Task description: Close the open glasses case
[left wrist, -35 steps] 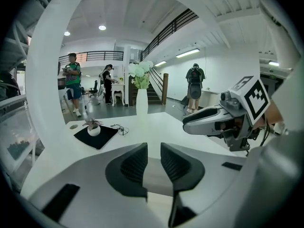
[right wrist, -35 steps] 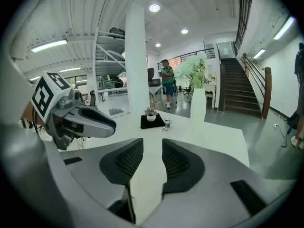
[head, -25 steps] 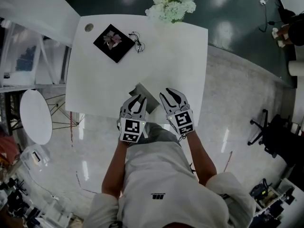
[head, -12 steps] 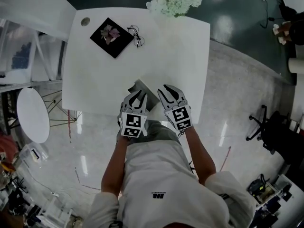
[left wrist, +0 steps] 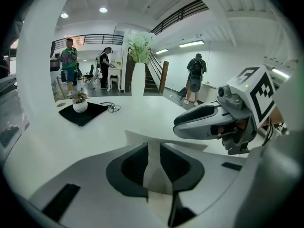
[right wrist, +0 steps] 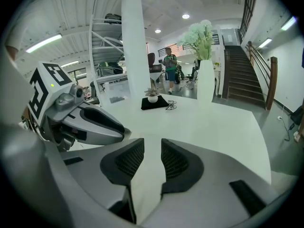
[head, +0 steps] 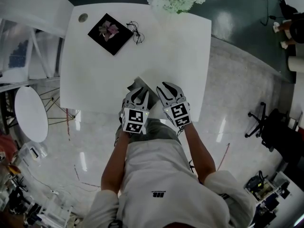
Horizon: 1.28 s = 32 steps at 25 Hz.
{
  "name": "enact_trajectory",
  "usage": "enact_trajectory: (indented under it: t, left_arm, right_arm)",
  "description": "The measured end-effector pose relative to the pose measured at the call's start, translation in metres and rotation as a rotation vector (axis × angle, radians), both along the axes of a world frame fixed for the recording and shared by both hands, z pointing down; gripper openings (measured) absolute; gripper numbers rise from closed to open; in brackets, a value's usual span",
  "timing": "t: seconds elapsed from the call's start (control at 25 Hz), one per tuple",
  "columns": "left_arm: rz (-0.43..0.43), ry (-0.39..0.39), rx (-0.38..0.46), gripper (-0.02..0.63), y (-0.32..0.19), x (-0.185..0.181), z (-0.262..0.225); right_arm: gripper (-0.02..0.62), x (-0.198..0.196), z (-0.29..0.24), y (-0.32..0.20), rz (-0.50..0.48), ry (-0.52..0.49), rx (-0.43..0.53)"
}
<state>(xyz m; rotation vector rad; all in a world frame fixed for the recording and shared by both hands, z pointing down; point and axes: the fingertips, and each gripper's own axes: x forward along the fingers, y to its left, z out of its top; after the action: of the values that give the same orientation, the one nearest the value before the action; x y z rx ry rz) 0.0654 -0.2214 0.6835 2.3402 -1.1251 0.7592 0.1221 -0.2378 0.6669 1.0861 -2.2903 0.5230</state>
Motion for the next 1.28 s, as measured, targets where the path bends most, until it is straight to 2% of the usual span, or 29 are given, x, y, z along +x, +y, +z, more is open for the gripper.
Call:
enact_trajectory:
  t: [0.44, 0.72, 1.28]
  left_arm:
    - [0.016, -0.006, -0.014, 0.091, 0.002, 0.009, 0.010]
    - [0.002, 0.022, -0.015, 0.091, 0.005, 0.010, 0.008]
    - [-0.005, 0.028, -0.020, 0.089, 0.016, 0.005, 0.009]
  right_arm:
    - [0.109, -0.001, 0.014, 0.004, 0.000, 0.019, -0.017]
    - [0.109, -0.009, 0.008, 0.009, -0.010, -0.013, -0.012]
    - [0.104, -0.020, 0.007, 0.020, -0.031, -0.031, -0.010]
